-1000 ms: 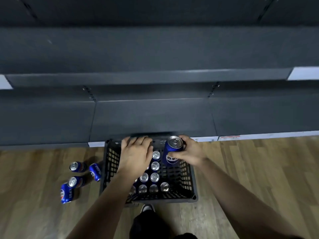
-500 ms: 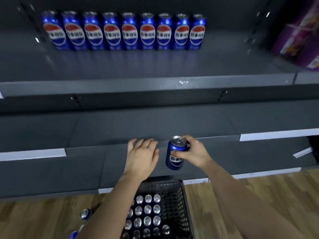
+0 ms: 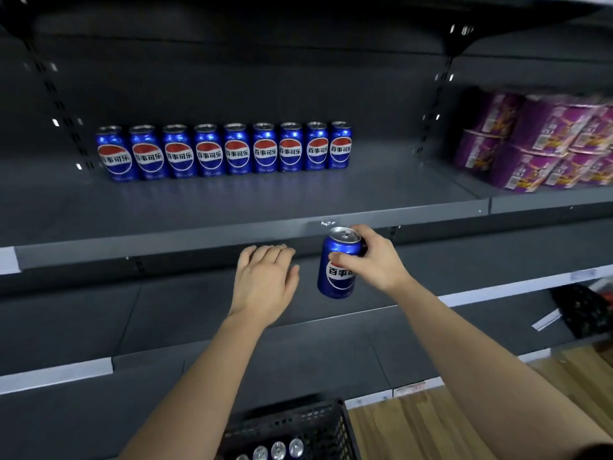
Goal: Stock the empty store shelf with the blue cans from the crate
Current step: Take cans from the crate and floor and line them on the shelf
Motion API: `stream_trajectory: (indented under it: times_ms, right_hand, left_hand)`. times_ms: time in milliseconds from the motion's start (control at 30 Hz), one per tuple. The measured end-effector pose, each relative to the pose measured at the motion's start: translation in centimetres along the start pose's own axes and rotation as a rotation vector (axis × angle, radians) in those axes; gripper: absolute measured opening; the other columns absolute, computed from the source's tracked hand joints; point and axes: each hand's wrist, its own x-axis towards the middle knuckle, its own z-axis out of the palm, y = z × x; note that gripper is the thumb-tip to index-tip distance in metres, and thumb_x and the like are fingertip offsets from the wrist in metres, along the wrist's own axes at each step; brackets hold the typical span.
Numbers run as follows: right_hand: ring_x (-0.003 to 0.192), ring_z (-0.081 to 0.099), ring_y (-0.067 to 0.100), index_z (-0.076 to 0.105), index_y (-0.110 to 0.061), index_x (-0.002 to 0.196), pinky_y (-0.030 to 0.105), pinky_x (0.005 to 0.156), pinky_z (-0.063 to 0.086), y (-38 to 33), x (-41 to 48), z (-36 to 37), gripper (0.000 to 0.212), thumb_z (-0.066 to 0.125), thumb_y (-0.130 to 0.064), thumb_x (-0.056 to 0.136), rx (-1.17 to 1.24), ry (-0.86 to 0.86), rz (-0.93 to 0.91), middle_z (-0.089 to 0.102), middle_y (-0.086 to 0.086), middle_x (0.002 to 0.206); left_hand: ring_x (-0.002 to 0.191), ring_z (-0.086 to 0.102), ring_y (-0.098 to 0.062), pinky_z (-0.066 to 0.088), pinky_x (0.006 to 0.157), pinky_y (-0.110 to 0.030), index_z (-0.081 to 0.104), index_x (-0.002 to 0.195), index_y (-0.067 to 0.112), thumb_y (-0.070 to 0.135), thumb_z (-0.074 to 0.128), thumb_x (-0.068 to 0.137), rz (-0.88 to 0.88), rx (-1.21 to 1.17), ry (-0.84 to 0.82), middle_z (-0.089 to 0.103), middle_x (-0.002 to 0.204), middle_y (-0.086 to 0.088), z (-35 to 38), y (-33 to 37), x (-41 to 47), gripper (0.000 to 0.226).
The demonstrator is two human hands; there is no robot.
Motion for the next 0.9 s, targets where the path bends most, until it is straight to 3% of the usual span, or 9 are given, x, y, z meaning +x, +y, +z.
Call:
stream_trajectory:
  times_ms: [133,500,700,900]
  right_hand:
    - [0.083,0.066,0.004,0.061,-0.022,0.098,0.016,0.066,0.048,-1.9,1.9,-2.2,0.032,0.08,-0.027,0.073,-0.011,0.07,-0.034,0.069,-0.008,0.089]
    - [0.086,0.068,0.01,0.064,-0.021,0.1,0.037,0.078,0.059,-1.8,10.0,-7.3,0.031,0.077,-0.033,0.074,0.064,0.233,-0.04,0.071,-0.005,0.093]
    - [0.084,0.065,0.004,0.062,-0.021,0.1,0.018,0.065,0.047,-1.5,14.7,-9.6,0.033,0.079,-0.033,0.074,0.003,0.199,-0.07,0.069,-0.009,0.092]
    - [0.086,0.065,0.003,0.059,-0.026,0.1,0.02,0.071,0.051,0.6,18.6,-11.3,0.037,0.081,-0.035,0.072,-0.034,0.178,-0.075,0.067,-0.013,0.092]
  left_hand:
    - [0.104,0.061,-0.02,0.033,0.098,-0.036,0.066,0.111,0.017,0.036,0.034,0.089,0.015,0.002,0.028,0.068,0.111,0.002,-0.1,0.0,2.7,0.043]
    - [0.11,0.058,-0.022,0.034,0.092,-0.036,0.068,0.111,0.021,0.04,0.029,0.09,-0.058,0.05,0.024,0.067,0.116,0.001,3.1,0.7,9.5,0.048]
    - [0.105,0.059,-0.022,0.039,0.09,-0.039,0.067,0.108,0.021,0.043,0.026,0.089,-0.066,0.037,-0.002,0.067,0.113,0.002,4.8,3.9,14.2,0.051]
    - [0.097,0.06,-0.021,0.039,0.086,-0.037,0.067,0.102,0.022,0.043,0.026,0.09,-0.074,0.05,-0.008,0.068,0.106,0.004,6.4,7.1,17.1,0.048]
